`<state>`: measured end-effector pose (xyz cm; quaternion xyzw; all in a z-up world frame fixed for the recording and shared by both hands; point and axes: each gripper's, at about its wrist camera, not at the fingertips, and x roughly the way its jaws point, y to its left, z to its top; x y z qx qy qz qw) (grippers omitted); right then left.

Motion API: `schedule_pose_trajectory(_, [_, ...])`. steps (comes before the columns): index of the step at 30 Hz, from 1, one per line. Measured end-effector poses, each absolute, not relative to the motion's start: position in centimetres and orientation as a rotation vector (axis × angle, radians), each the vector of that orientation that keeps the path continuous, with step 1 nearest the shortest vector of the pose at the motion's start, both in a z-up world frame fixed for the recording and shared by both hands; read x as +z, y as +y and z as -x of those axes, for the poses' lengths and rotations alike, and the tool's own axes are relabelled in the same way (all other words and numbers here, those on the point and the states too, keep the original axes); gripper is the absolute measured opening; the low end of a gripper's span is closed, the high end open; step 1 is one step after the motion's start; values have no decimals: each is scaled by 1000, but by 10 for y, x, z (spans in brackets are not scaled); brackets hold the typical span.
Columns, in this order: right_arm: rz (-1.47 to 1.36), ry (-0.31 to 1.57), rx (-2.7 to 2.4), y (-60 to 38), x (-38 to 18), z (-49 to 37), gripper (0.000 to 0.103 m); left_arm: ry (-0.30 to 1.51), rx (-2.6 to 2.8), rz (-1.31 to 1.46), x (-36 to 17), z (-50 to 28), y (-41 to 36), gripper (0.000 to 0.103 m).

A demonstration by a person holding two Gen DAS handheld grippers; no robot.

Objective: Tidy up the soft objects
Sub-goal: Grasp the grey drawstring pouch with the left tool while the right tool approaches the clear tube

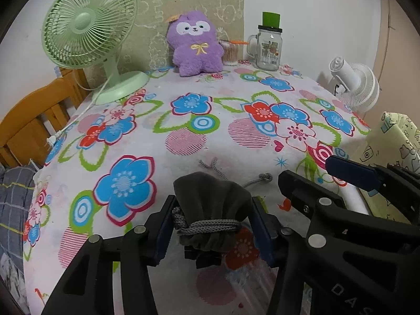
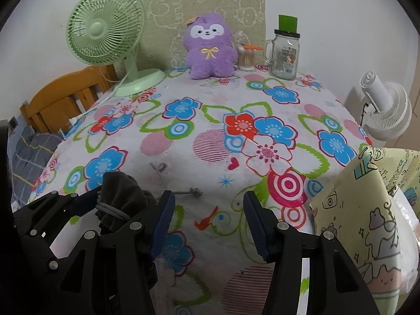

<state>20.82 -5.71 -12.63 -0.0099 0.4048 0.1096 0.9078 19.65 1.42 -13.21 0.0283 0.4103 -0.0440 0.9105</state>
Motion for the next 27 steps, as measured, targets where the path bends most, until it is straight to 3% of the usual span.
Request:
schedule_pose_trajectory(15, [26,834,248,-42,-117,-178,59,810,-56,-51,-119,-158,30,54])
schedule_pose_trajectory(27, [42,837,264,-29,-117,-154,68,803,-25,-40,-119,-127,44,53])
